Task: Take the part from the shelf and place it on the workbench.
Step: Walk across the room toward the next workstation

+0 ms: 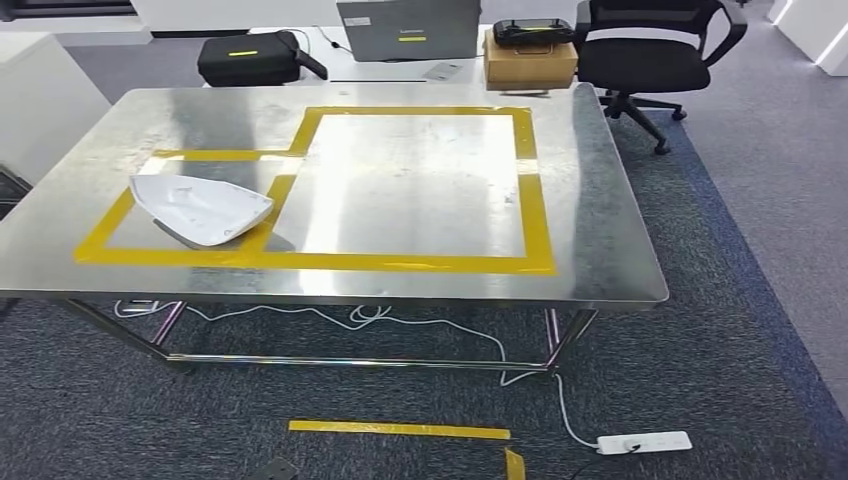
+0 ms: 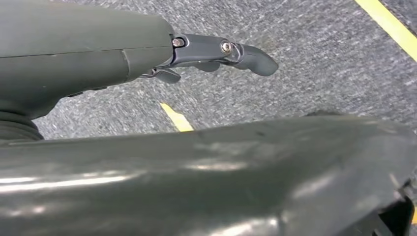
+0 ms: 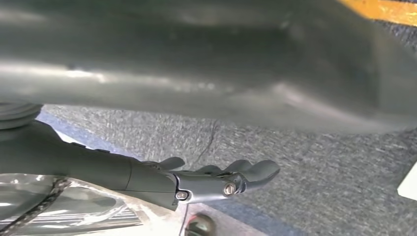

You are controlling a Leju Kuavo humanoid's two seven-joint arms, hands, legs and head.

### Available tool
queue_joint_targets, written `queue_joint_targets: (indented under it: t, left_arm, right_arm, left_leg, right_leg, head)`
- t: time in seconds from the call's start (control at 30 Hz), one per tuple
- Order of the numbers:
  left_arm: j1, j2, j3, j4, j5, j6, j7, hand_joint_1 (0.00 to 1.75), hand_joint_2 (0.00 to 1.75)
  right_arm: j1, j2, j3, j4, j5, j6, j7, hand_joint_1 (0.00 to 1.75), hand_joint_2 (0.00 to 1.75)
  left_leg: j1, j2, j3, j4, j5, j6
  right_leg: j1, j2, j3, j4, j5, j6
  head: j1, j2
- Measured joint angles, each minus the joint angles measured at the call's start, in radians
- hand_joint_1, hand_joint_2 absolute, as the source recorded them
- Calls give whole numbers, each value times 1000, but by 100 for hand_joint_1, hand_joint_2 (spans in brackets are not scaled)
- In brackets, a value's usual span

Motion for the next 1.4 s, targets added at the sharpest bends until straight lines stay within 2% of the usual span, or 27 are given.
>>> queue_joint_targets:
  t: [0.1, 0.13, 0.17, 0.23, 0.3, 0.4, 0.43, 0.47, 0.53, 0.57, 0.6, 0.63, 0.7, 0.73, 0.77, 0.83, 0.87, 0.93, 1.0, 1.07, 1.1, 1.13, 1.17, 1.23, 1.3, 1.33, 1.4]
  left_arm:
    - [0, 0, 0, 0, 0, 0, 0, 0, 0]
    - [0, 0, 0, 0, 1, 0, 0, 0, 0]
    - [0, 0, 0, 0, 1, 0, 0, 0, 0]
    - [0, 0, 0, 0, 1, -1, 0, 0, 0]
    - [-1, 1, 2, 0, 3, -1, -1, 0, 0]
    - [-3, -2, 4, 0, 4, -1, -3, 0, 0]
    - [-4, -3, 5, 0, 4, -1, -3, 0, 0]
    - [-6, -5, 5, 0, 4, 0, -4, 0, 0]
    - [-7, -7, 6, 0, 4, -1, -4, 0, 0]
    - [-7, -8, 6, 0, 4, -1, -4, 0, 0]
    - [-6, -10, 6, 0, 4, -2, -4, 0, 0]
    - [-5, -11, 6, 0, 4, -2, -4, 0, 0]
    - [-4, -13, 6, 0, 4, -3, -4, 0, 0]
    - [-4, -10, 7, 0, 4, -2, -4, 0, 0]
    - [-4, -9, 7, 0, 4, -2, -4, 0, 0]
    - [-5, -6, 8, 0, 4, -1, -4, 0, 0]
    - [-4, -9, 8, 0, 4, -1, -4, 0, 0]
    - [-2, -8, 9, 1, 4, -2, -4, 0, 0]
    - [0, -8, 10, 3, 4, -4, -4, 0, 0]
    - [0, -8, 13, 3, 4, -5, -5, 0, 0]
    - [0, -8, 14, 3, 4, -5, -6, 0, 0]
    - [0, -8, 15, 3, 4, -5, -6, 0, 0]
    - [1, -8, 16, 3, 3, -5, -7, 0, 0]
    - [-1, -6, 17, 3, 1, -4, -8, 0, 0]
    - [-3, -4, 18, 3, -1, -3, -9, 0, 0]
    - [-4, -3, 18, 4, -1, -3, -9, 0, 0]
    - [-3, -1, 19, 4, -2, -3, -10, 0, 0]
  right_arm:
    - [-2, 0, 0, 0, 0, 0, 0, 0, 0]
    - [-2, 0, 0, 0, 0, 0, 0, 0, 0]
    - [-2, 0, 0, 1, 0, 0, 0, 0, 0]
    - [-2, 0, 0, 1, 0, 0, 0, 0, 0]
    - [-2, 1, 0, 1, 0, 0, 0, 0, 0]
    - [-3, 1, -1, 2, 0, -1, -2, 0, 0]
    - [-4, 0, -1, 2, 0, -1, -2, 0, 0]
    - [-5, 0, -1, 3, 0, -2, -3, 0, 0]
    - [-6, -1, 0, 3, 0, -2, -2, 0, 0]
    - [-5, -2, 0, 3, 0, -2, -2, 0, 0]
    - [-5, -3, -1, 3, 0, -2, -2, 0, 0]
    - [-4, -4, -1, 3, -1, -2, -2, 0, 0]
    - [-5, -6, -1, 3, 0, -2, -2, 0, 0]
    - [-5, -3, -1, 4, 0, -2, -2, 0, 0]
    - [-6, -1, -1, 5, 0, -2, -2, 0, 0]
    - [-7, 1, -1, 7, 0, -2, -1, 0, 0]
    - [-8, 0, -1, 7, 0, -3, -1, 0, 0]
    - [-8, -1, -2, 7, 0, -3, 0, 0, 0]
    - [-7, -1, -2, 7, 0, -3, 0, 0, 0]
    - [-5, -1, -3, 7, 1, -3, 0, 0, 0]
    - [-5, -1, -3, 7, 1, -3, 0, 0, 0]
    - [-5, -1, -3, 7, 1, -3, 0, 0, 0]
    - [-5, -1, -3, 7, 1, -3, 0, 0, 0]
    - [-5, 0, -3, 8, 2, -4, 0, 0, 0]
    - [-6, 2, -4, 9, 2, -5, 0, 0, 0]
    - [-7, 2, -4, 10, 2, -6, 0, 0, 0]
    - [-8, 1, -4, 10, 2, -6, 0, 0, 0]
  left_leg:
    - [-1, -1, -2, 2, 34, 48]
    - [-1, -1, -3, 2, 41, 54]
    - [-1, -1, -4, 3, 41, 53]
    - [0, -1, -4, 3, 39, 39]
    - [-1, -1, -4, 4, 34, 25]
    - [1, 1, 30, -58, 53, 28]
    - [6, 3, 44, -85, 64, 27]
    - [12, 4, 51, -101, 70, 20]
    - [18, 4, 46, -100, 69, 7]
    - [22, 4, 40, -94, 66, -1]
    - [27, 4, 34, -85, 63, -10]
    - [34, 4, 27, -74, 59, -19]
    - [47, 4, 14, -46, 49, -38]
    - [49, 3, 8, -32, 43, -48]
    - [50, 2, 3, -16, 36, -58]
    - [47, 1, 1, -2, 27, -71]
    - [48, 1, 1, 0, 27, -75]
    - [51, 2, -4, 13, 13, -78]
    - [48, 3, -35, 99, -60, -73]
    - [38, 3, -82, 247, -150, -63]
    - [33, 3, -93, 299, -174, -56]
    - [27, 3, -89, 316, -177, -46]
    - [19, 3, -66, 289, -161, -32]
    - [-2, 2, 11, 156, -109, 8]
    - [-20, 5, 62, 56, -78, 40]
    - [-26, 6, 68, 40, -75, 47]
    - [-28, 7, 68, 24, -63, 44]
  right_leg:
    - [5, -2, 1, 1, 2, -3]
    - [7, -2, 1, 2, 2, -4]
    - [7, -3, 1, 2, 2, -5]
    - [7, -3, 1, 2, 1, -6]
    - [3, -5, 3, -4, 2, 0]
    - [3, -8, 17, -18, -4, 15]
    - [5, -7, 9, 3, -23, 19]
    - [4, -8, -13, 48, -53, 24]
    - [-2, -7, -76, 163, -112, 38]
    - [-6, -7, -97, 199, -120, 46]
    - [-11, -8, -99, 200, -108, 55]
    - [-15, -9, -86, 172, -83, 63]
    - [-24, -12, -34, 67, -24, 80]
    - [-25, -12, -24, 39, -10, 86]
    - [-25, -12, -19, 23, -3, 79]
    - [-21, -9, -31, 37, -5, 47]
    - [-20, -9, -33, 41, -5, 27]
    - [-17, -11, -39, 46, 1, 7]
    - [-12, -13, -44, 46, 10, -6]
    - [-3, -15, -51, 47, 18, -14]
    - [3, -15, -56, 48, 21, -17]
    - [9, -15, -58, 48, 22, -19]
    - [15, -14, -59, 47, 23, -20]
    - [24, -13, -58, 47, 24, -21]
    - [26, -13, -60, 46, 27, -17]
    - [23, -14, -63, 46, 30, -13]
    - [20, -15, -65, 43, 35, -2]
  head:
    - [0, 0]
    - [0, 0]
    - [0, 0]
    - [0, 0]
    - [0, 0]
    - [-2, 0]
    - [-1, 0]
    - [2, 0]
    - [3, 0]
    - [3, 0]
    - [3, 0]
    - [3, 0]
    - [3, 0]
    - [5, 0]
    - [8, 0]
    - [9, 0]
    - [8, 0]
    - [4, 0]
    - [2, 0]
    - [0, 0]
    - [0, 0]
    - [0, 0]
    - [0, 0]
    - [1, 0]
    - [4, 0]
    - [4, 0]
    - [3, 0]
